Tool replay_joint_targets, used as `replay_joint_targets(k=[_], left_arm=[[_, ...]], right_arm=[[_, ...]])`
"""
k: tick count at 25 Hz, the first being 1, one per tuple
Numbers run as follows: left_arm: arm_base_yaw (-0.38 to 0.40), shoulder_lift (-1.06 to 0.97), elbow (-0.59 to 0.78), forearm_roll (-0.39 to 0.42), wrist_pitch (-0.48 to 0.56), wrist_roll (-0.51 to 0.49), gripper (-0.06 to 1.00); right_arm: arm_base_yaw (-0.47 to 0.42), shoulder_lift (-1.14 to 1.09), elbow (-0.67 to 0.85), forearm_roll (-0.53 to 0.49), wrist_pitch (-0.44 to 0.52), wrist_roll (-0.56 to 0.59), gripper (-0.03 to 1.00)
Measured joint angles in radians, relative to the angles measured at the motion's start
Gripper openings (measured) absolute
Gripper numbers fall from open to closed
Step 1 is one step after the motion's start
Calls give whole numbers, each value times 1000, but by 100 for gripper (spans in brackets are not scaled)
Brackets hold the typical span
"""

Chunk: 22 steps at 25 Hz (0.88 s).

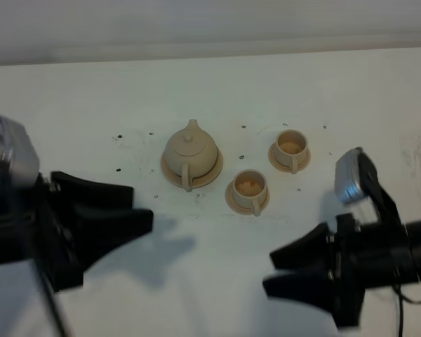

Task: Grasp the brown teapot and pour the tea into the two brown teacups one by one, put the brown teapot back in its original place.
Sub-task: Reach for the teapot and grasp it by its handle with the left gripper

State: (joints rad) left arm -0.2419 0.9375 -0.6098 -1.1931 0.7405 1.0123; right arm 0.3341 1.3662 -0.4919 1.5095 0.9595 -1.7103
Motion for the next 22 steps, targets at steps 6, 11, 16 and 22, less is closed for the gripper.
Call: replay_joint_targets(k=[6,11,16,22], left_arm=[[0,6,-102,375,-26,-388,48],[0,80,-150,565,-26,-578,48],[0,239,-214,601,-26,-615,48],[0,438,-327,606,-64,-602,48]], right_arm=[[0,2,-157,-309,-151,478,48],[0,1,-306,-733,-166,925,45],[0,-54,-384,-1144,-119,1353,43],[0,-206,-388,-1341,22,1540,43]])
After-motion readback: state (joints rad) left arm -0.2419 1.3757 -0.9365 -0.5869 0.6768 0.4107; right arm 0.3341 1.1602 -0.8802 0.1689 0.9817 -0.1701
